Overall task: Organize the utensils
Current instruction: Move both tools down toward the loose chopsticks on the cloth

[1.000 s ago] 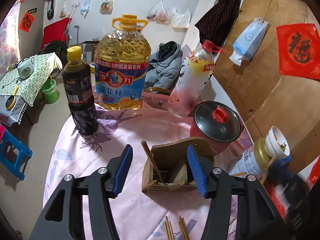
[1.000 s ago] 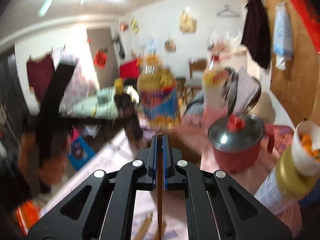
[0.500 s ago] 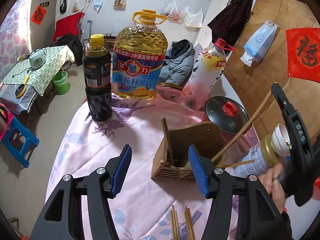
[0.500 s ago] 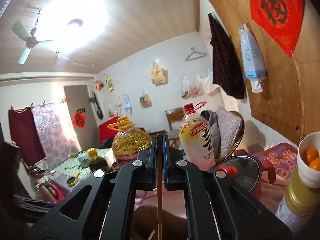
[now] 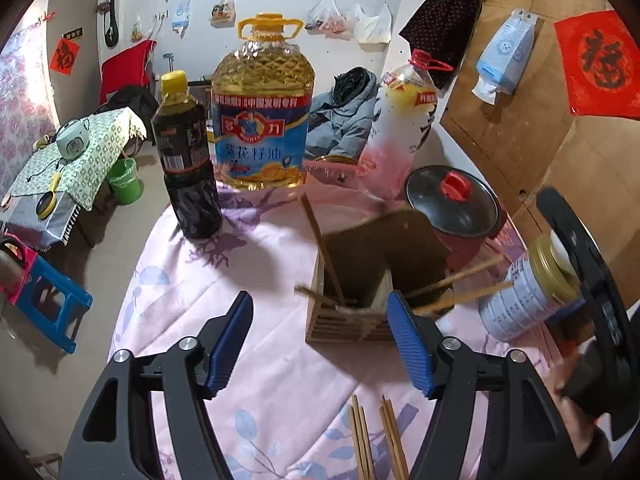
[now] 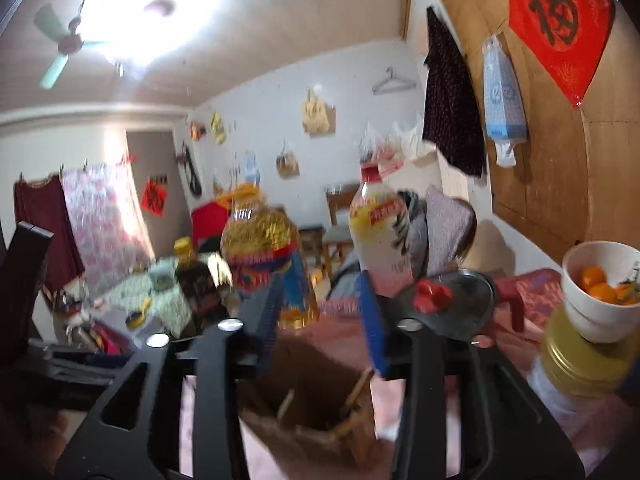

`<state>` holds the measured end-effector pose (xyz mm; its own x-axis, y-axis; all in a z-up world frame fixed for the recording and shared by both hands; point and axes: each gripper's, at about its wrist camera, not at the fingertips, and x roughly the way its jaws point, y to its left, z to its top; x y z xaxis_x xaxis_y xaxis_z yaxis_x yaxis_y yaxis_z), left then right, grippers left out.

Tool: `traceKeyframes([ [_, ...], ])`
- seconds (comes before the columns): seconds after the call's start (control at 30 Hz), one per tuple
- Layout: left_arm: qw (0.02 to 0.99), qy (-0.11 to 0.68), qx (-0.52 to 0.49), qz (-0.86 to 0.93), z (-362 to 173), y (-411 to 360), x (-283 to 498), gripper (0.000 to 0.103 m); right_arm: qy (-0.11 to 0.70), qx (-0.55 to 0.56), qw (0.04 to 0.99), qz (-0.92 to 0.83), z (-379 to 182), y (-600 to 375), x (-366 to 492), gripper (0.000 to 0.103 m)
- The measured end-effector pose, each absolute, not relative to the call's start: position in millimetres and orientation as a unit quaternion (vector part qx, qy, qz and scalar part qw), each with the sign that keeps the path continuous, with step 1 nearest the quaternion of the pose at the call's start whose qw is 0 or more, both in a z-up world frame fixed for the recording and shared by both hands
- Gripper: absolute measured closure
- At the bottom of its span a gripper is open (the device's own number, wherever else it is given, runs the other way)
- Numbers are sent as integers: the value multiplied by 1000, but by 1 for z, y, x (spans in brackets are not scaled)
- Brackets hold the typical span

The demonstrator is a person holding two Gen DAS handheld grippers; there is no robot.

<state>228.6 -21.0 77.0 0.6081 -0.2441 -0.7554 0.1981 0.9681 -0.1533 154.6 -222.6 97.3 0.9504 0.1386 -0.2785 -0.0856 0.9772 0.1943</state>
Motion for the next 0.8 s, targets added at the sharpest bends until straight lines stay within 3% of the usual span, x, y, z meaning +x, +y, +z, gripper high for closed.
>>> traceKeyframes([
  [0.13, 889, 445, -22, -110, 60, -12, 207, 28, 211, 89, 973, 26, 88, -220, 120, 28],
  [0.2, 885, 454, -9, -101, 49, -9, 192, 19, 248, 98, 964, 14, 82, -219, 105, 20],
  [0.33, 877, 472, 6, -91, 28, -1, 162, 13, 304, 116, 946, -4, 63, -213, 68, 17],
  [0.8, 838, 538, 32, -79, -47, 21, 73, 13, 405, 85, 910, 13, -4, -181, -7, 16],
])
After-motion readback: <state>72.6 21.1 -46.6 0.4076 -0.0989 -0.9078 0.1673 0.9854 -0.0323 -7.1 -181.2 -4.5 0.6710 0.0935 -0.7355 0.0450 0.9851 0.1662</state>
